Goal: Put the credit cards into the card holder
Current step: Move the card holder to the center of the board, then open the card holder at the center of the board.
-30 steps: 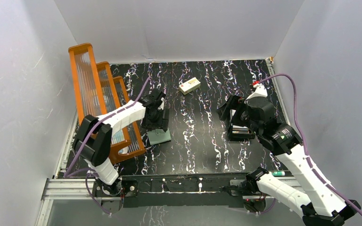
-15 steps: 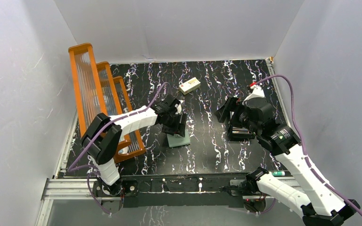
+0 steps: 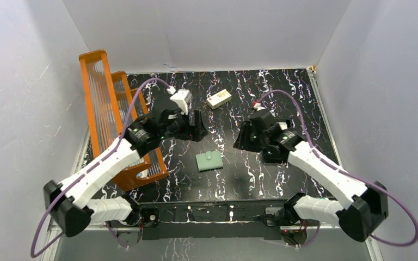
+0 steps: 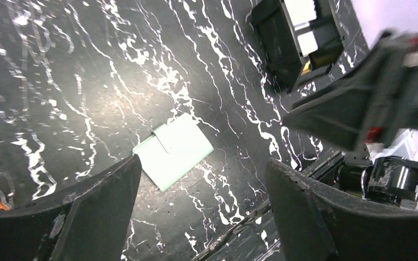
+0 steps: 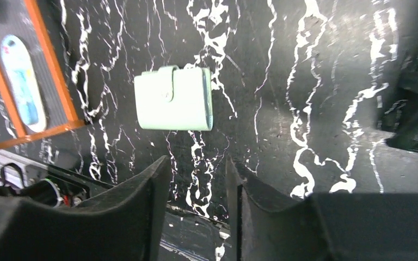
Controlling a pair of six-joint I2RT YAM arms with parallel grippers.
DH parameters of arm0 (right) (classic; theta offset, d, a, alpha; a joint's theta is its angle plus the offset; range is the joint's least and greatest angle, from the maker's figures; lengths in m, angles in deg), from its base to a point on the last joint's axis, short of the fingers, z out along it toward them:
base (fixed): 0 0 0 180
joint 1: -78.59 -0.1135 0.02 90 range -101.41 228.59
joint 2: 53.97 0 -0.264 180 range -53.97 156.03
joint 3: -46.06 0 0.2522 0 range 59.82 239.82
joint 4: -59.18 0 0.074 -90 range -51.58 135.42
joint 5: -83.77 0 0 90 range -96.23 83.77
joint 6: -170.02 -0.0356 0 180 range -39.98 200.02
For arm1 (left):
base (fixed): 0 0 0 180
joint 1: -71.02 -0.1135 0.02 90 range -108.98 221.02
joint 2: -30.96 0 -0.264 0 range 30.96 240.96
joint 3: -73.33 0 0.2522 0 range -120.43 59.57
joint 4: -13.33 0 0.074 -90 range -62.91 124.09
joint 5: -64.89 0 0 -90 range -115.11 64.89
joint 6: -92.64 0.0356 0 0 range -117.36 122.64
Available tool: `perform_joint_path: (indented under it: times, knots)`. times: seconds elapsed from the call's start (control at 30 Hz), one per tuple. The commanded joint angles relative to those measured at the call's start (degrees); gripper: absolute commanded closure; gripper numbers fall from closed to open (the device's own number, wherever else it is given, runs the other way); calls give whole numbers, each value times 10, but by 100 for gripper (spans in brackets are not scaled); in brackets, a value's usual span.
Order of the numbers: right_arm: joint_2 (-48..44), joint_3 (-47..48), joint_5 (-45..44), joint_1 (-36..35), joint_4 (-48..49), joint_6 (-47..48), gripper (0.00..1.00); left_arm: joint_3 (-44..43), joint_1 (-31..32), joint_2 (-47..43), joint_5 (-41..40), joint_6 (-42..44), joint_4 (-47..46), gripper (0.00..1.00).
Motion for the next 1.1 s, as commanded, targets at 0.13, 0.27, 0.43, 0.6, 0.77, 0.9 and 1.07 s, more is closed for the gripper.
perform_joint_path:
  times: [0.13,0.27,0.43,0.6,0.77,0.9,1.07]
  knots:
    - [132,42,-88,-140,71,-84,55,-14,-1,-151,-102,23,71,9]
    - [210,81,-117,-176,85,-121,55,-24,-1,-186,-116,17,89,7]
    - [291,127,-132,-187,88,-125,55,-27,-1,-210,-126,15,104,6]
    - [346,146,-150,-188,90,-116,55,-31,-1,-220,-136,11,122,6]
    - [411,149,-147,-188,95,-101,54,-28,-1,-230,-137,-3,125,7]
    - [464,166,-158,-191,61,-94,58,-28,-1,-228,-130,-14,129,9]
    - [454,161,-193,-191,54,-92,87,-45,-1,-206,-135,-19,148,14]
